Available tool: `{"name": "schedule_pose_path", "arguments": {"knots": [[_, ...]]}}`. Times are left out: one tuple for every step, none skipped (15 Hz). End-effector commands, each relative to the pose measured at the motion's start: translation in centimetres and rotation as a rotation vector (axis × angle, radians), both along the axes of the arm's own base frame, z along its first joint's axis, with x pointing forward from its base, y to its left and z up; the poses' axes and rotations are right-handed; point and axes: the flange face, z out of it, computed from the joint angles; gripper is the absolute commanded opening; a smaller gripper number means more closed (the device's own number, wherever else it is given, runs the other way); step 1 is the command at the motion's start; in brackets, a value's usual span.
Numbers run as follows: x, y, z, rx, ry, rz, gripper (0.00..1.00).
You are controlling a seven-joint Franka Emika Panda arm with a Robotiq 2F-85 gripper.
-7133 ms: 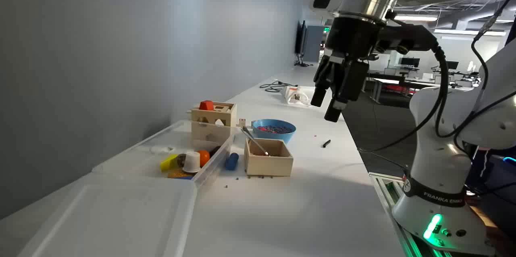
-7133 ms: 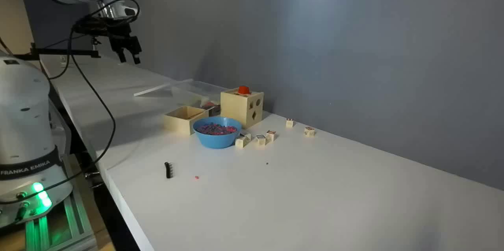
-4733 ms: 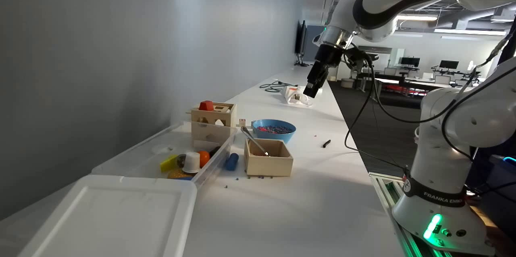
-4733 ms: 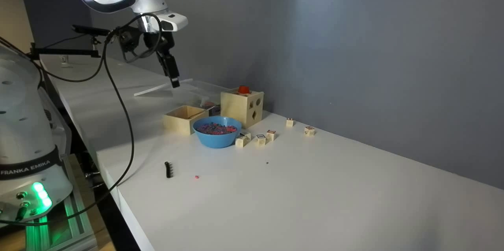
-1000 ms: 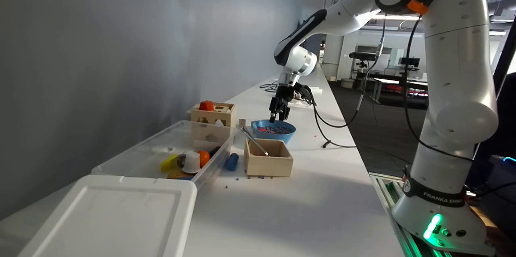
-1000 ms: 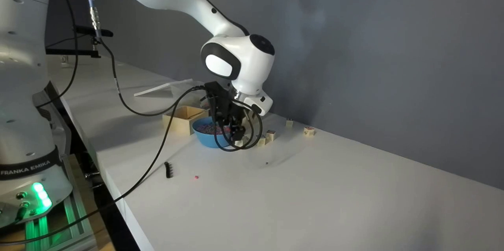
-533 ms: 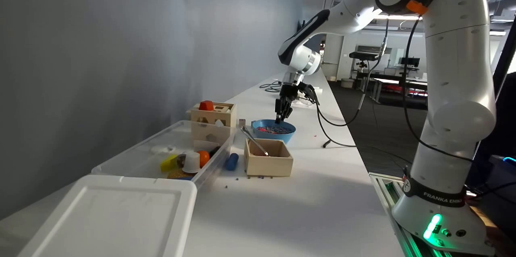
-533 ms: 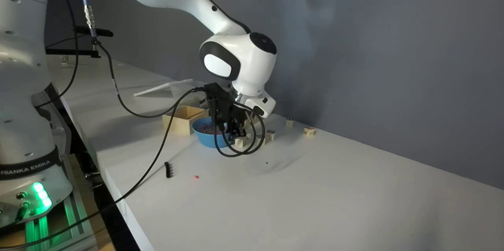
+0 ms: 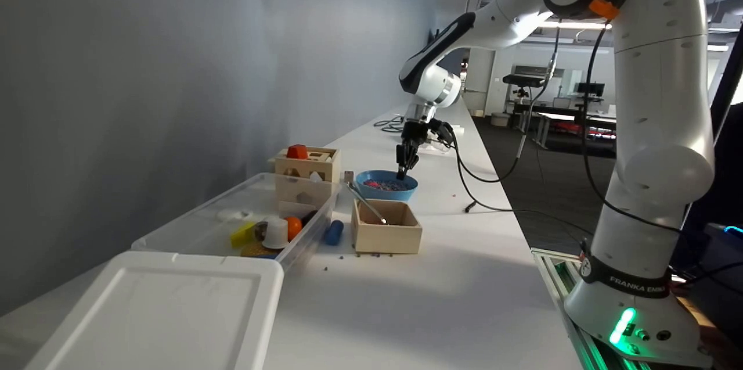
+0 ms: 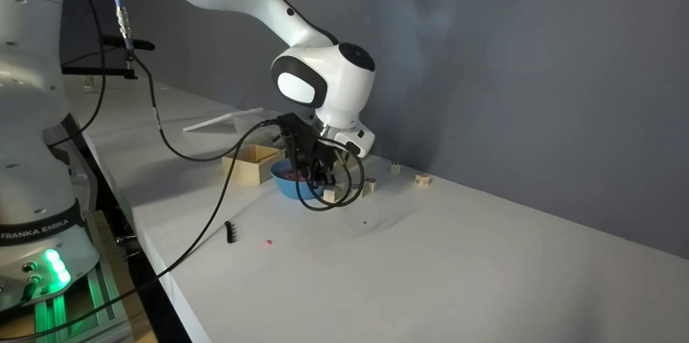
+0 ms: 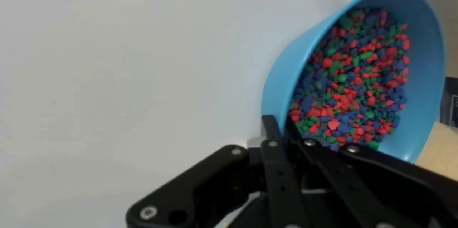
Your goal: Empty the contents of the blue bowl into the smaller wooden box
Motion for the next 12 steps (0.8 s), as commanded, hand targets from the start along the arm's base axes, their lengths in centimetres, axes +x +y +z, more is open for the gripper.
{"name": "schedule_pose_path", "arguments": {"knots": [[-2.0, 1.4, 4.0, -0.126, -0.039, 0.075, 0.01], [-2.5, 1.9, 4.9, -0.179, -0.042, 0.109, 0.01], [-3.0, 2.2, 5.9, -0.227, -0.049, 0.14, 0.01], [-3.3, 2.6, 6.8, -0.274, -0.073, 0.162, 0.01], [-3.8, 3.0, 7.8, -0.316, -0.098, 0.182, 0.01], [-4.4, 3.5, 8.8, -0.352, -0.121, 0.198, 0.01], [-4.6, 4.0, 9.6, -0.386, -0.148, 0.205, 0.01], [-4.8, 4.3, 10.6, -0.404, -0.173, 0.207, 0.01], [-5.1, 4.6, 11.6, -0.415, -0.197, 0.202, 0.01], [-5.3, 5.1, 12.5, -0.42, -0.216, 0.204, 0.01], [-5.4, 5.5, 13.3, -0.422, -0.231, 0.205, 0.01], [-5.3, 6.0, 14.2, -0.418, -0.235, 0.208, 0.01]]}}
